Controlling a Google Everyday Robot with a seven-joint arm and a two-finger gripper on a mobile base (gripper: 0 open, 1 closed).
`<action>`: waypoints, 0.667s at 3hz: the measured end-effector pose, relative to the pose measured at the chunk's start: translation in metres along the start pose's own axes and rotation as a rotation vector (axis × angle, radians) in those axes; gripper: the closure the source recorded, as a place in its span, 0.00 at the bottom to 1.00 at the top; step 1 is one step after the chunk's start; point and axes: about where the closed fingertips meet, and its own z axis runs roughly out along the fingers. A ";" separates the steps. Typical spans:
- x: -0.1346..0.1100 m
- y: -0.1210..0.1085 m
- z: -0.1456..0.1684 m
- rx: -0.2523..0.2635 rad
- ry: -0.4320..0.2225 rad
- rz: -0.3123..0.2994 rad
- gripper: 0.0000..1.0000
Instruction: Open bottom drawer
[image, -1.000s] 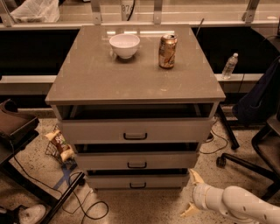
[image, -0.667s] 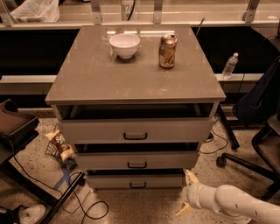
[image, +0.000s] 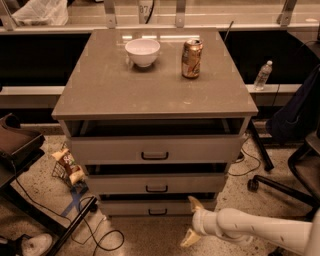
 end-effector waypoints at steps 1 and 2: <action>0.013 0.011 0.057 -0.046 -0.026 0.014 0.00; 0.014 0.007 0.065 -0.050 -0.027 0.013 0.00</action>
Offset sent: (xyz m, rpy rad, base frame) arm 0.0076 0.0188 -0.0383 0.0175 0.0282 0.0303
